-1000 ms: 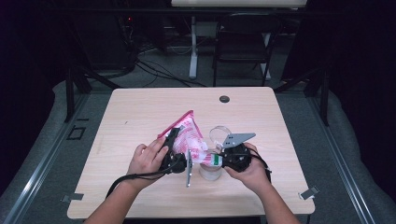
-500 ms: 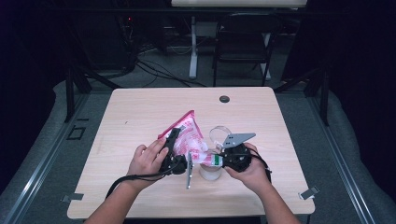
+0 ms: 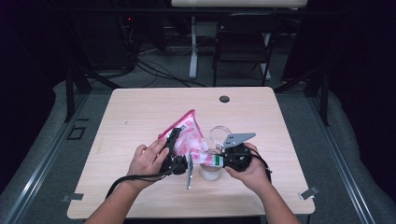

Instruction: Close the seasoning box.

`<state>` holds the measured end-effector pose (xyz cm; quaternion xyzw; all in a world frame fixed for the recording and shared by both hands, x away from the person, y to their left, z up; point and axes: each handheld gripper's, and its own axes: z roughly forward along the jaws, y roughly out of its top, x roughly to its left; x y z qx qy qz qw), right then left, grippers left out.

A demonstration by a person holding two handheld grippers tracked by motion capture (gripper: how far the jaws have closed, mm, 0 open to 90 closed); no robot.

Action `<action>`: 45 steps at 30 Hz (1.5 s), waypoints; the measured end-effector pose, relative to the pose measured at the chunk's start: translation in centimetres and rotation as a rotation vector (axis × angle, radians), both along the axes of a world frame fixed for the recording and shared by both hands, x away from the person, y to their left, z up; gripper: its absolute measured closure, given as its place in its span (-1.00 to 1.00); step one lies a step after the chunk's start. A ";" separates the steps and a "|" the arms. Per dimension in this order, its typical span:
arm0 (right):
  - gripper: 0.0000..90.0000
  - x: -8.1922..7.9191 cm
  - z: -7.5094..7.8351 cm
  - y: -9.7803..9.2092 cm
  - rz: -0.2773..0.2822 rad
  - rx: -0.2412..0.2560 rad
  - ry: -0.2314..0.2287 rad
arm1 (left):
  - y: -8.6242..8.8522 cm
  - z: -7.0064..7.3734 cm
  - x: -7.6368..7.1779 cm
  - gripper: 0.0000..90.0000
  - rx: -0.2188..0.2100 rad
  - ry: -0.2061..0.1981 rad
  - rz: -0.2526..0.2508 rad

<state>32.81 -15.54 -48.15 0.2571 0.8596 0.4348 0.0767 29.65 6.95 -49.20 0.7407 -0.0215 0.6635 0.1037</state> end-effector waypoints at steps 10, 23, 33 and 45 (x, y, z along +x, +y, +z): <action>1.00 0.0 -0.1 0.0 -0.004 -0.021 -0.002 | -0.1 0.1 0.0 0.43 0.001 -0.005 0.000; 1.00 0.2 -0.1 -0.3 -0.016 -0.019 0.005 | -0.4 0.1 0.0 0.44 0.002 -0.006 -0.008; 1.00 0.2 -0.1 -0.3 -0.017 -0.017 0.006 | -0.4 0.2 -0.1 0.44 0.001 -0.010 -0.011; 1.00 0.3 -0.2 -0.4 -0.016 -0.014 0.011 | -0.5 0.4 -0.2 0.44 0.013 -0.023 -0.019</action>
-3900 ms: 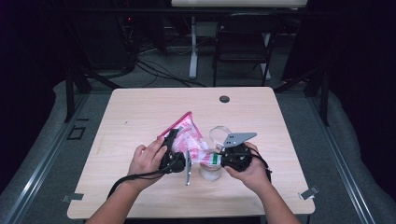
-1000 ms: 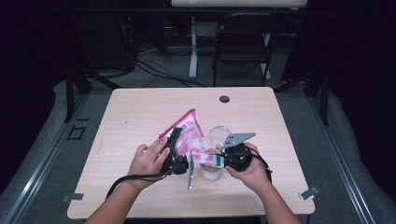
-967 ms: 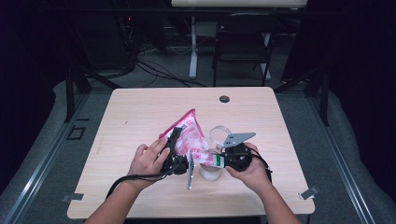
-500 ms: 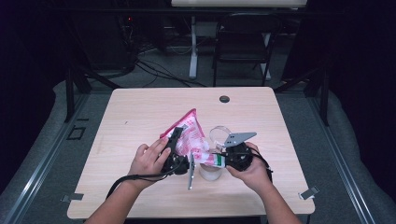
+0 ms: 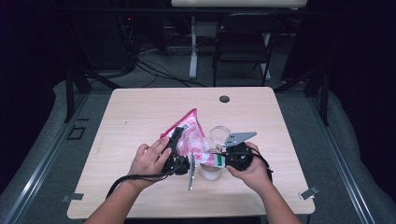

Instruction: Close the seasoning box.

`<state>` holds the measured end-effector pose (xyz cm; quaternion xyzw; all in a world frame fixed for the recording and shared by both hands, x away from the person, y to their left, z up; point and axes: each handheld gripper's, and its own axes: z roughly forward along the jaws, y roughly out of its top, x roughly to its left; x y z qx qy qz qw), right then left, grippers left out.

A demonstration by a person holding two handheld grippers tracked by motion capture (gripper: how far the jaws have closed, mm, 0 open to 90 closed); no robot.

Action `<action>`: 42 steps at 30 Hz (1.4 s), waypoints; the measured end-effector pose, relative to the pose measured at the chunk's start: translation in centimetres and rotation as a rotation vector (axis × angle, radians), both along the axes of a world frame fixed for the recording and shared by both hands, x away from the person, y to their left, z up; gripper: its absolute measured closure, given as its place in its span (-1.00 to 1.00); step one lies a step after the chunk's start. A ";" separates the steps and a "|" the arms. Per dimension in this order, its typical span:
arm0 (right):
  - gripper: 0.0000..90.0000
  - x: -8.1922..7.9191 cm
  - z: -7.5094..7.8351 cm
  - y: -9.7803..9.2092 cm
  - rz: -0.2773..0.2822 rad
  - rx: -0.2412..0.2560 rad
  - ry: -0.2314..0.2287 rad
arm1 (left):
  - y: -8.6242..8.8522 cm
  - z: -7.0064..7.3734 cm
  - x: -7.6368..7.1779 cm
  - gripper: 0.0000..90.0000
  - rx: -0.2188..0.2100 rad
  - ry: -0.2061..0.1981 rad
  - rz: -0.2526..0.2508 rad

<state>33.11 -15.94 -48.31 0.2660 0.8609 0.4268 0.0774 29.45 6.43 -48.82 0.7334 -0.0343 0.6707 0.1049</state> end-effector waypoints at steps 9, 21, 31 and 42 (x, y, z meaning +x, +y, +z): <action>1.00 0.0 0.0 -0.1 -0.002 0.004 -0.002 | -0.1 0.0 -0.1 0.44 -0.002 0.000 -0.003; 1.00 0.1 -0.1 -0.2 -0.008 0.002 -0.001 | -0.3 0.0 -0.1 0.44 0.012 -0.009 -0.006; 1.00 0.2 -0.3 0.0 -0.013 -0.004 0.000 | -0.2 -0.2 0.0 0.44 0.016 -0.004 -0.004; 1.00 0.2 -0.5 0.2 -0.014 -0.007 0.000 | -0.2 -0.1 0.0 0.44 0.015 -0.012 -0.011</action>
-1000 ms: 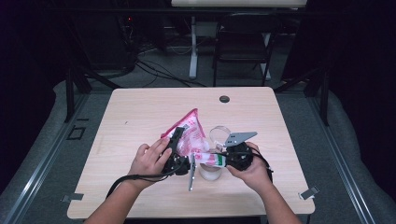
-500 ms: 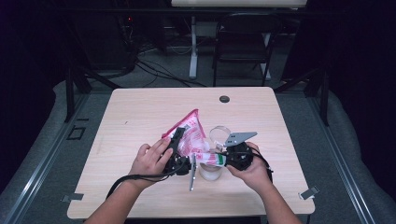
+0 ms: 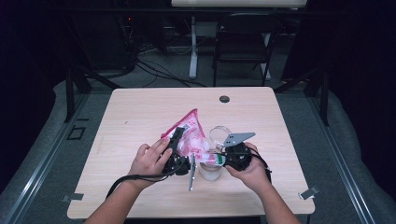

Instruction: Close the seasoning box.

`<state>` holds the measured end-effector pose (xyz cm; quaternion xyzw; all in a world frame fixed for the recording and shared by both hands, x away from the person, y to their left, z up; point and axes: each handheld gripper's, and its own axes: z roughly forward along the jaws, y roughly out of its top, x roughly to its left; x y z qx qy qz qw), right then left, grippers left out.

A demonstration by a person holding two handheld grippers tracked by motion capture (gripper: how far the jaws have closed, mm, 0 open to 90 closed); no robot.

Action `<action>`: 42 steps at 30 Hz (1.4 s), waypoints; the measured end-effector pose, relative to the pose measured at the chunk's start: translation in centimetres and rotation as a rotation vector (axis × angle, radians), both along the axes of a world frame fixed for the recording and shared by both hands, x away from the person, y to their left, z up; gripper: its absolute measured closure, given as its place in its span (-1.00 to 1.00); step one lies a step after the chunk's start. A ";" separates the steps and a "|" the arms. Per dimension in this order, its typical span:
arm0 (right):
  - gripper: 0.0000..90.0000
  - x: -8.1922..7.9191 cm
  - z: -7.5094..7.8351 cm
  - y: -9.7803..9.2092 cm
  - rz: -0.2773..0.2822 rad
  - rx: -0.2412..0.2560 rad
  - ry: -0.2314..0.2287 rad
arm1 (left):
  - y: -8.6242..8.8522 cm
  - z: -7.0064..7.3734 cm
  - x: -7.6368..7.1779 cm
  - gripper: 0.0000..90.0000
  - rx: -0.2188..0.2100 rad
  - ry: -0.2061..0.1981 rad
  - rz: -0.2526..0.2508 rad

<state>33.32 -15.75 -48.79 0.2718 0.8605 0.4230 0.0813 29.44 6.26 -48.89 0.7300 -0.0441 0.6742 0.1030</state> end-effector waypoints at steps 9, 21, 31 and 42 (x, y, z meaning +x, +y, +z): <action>1.00 0.0 0.0 0.0 0.000 -0.001 0.000 | 0.0 0.0 0.0 0.44 -0.011 0.004 0.004; 1.00 0.0 0.0 0.0 -0.001 -0.003 -0.001 | -0.1 0.2 -0.1 0.44 -0.006 -0.006 0.001; 1.00 0.1 -0.1 0.0 0.000 -0.001 0.000 | -0.1 0.1 -0.1 0.44 -0.014 -0.004 0.001; 1.00 0.1 -0.2 0.1 -0.004 -0.001 0.001 | -0.1 0.2 -0.1 0.44 -0.013 -0.006 0.000</action>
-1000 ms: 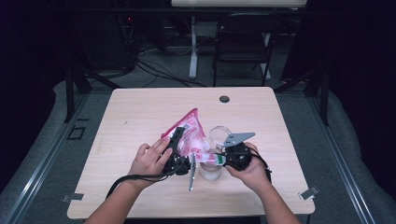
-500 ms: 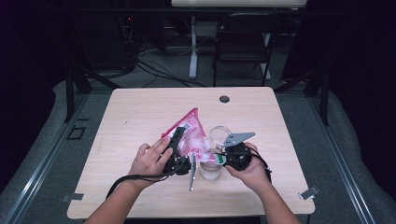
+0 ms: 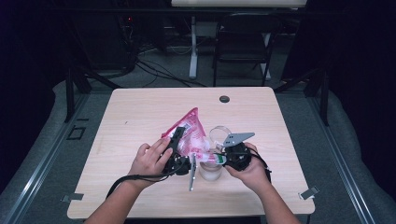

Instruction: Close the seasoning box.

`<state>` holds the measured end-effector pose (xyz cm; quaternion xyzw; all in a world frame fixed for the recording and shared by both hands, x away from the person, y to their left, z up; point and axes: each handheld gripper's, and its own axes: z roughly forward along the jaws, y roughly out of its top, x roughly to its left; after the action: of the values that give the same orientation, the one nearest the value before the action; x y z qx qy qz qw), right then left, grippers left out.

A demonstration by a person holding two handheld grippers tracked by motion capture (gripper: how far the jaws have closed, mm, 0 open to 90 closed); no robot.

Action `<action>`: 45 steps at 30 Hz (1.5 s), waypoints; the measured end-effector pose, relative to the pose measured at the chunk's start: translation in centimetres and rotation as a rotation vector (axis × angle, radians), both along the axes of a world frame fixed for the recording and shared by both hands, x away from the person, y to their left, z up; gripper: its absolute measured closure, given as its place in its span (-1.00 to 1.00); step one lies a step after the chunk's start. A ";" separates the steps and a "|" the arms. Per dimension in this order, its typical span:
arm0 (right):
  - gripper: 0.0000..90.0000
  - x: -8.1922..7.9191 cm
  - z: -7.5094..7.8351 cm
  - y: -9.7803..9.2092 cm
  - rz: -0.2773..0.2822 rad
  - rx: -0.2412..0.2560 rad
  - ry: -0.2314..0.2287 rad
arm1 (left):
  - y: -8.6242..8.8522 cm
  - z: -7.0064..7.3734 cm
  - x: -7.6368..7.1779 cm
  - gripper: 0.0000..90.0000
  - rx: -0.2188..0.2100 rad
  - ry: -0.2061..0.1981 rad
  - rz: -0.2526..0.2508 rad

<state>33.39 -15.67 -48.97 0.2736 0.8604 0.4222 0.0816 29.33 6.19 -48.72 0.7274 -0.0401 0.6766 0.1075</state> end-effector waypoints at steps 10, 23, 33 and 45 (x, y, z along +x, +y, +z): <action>1.00 0.0 0.0 0.0 0.001 -0.003 0.001 | 0.0 0.1 0.0 0.44 0.001 -0.009 -0.005; 1.00 0.0 0.0 0.0 0.000 -0.005 -0.001 | -0.1 0.1 0.0 0.44 0.003 -0.006 -0.005; 1.00 0.0 0.0 0.0 -0.001 -0.005 0.000 | -0.1 0.2 -0.1 0.44 0.009 -0.015 -0.007; 1.00 0.0 -0.1 0.0 0.000 -0.014 -0.002 | -0.3 0.5 -0.2 0.44 0.005 -0.020 -0.016</action>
<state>33.42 -15.65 -49.03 0.2728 0.8633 0.4162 0.0844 29.14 5.88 -48.20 0.7204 -0.0487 0.6829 0.1104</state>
